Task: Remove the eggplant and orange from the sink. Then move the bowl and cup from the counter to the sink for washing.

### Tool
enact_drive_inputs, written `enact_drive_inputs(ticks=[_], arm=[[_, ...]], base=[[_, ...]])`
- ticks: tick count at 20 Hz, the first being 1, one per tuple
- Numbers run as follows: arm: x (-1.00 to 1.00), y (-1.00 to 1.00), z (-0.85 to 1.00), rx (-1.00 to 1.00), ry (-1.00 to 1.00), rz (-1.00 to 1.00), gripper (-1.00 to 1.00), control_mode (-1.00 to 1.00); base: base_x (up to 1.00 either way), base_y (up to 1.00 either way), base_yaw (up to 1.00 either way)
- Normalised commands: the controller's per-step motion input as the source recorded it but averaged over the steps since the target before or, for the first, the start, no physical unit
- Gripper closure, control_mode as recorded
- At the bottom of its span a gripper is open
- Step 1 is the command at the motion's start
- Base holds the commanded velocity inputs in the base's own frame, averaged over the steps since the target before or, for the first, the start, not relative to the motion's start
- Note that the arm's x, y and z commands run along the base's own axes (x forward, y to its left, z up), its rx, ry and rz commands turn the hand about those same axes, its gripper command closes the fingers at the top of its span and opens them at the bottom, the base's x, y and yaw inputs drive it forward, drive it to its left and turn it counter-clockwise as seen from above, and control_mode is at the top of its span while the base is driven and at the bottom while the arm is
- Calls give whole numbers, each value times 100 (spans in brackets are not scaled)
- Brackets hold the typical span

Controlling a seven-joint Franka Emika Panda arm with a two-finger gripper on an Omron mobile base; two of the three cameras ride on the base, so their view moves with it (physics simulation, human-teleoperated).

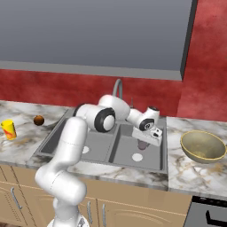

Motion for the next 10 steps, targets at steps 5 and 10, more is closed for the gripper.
enact_drive_inputs(ticks=[5, 10], arm=[[-16, -16, 32, 0, 0, 0, 100, -100], [-19, -20, 34, 0, 0, 0, 100, -100]], base=[[0, 0, 0], [0, 0, 0]])
